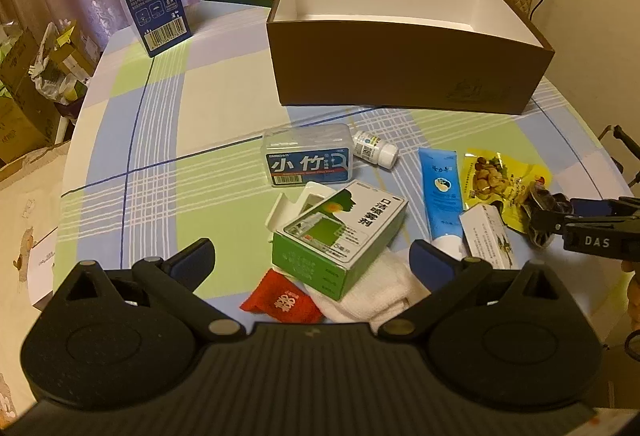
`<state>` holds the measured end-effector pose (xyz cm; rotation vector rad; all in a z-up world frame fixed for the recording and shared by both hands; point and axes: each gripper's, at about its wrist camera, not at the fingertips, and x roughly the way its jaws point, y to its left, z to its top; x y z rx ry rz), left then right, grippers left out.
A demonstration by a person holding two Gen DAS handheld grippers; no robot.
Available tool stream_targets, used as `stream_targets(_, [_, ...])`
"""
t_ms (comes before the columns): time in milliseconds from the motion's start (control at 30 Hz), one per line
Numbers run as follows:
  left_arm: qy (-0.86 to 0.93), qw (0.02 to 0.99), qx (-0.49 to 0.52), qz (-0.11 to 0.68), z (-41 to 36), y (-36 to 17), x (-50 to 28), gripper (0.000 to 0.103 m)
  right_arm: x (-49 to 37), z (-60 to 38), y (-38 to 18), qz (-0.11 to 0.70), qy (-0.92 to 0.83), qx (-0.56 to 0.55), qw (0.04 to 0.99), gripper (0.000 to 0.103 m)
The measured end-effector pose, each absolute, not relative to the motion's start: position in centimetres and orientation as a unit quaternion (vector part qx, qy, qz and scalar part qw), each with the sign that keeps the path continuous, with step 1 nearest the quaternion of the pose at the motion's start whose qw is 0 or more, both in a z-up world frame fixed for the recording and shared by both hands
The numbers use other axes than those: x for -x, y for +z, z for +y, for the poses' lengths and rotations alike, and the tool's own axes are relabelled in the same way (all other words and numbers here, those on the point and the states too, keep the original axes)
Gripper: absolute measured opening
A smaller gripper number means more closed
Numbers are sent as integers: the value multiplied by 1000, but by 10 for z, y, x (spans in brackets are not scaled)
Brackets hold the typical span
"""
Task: Organize objects
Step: 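Grasp green spray box with left tool while right tool grasps dark fungus bag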
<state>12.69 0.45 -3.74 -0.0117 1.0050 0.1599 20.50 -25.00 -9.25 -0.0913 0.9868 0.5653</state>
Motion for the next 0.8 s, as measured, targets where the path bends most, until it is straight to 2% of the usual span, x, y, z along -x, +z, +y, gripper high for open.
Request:
stream_targets(100, [78,873,3,481,6,-38,-131,102,-207,-247,-97,471,271,50,838,51])
stream_targets(167, [77,873,2,481,7,-39,-134,102,-207,-246,-99,476,275,57,834,34])
stream_targets(267, [75,874,-1,480,7,-39,-138,102,-206,-249,-97,472,283,55,833,22])
stream_targets(500, [51,874,-22,483,5,-45,-152,98,-204,-262,-83,462,276,33,842,19])
stream_targets(800, [-37,858,-89,504,-11,-66,-177,88,-206,-298,-73,460,228,-8,858,19])
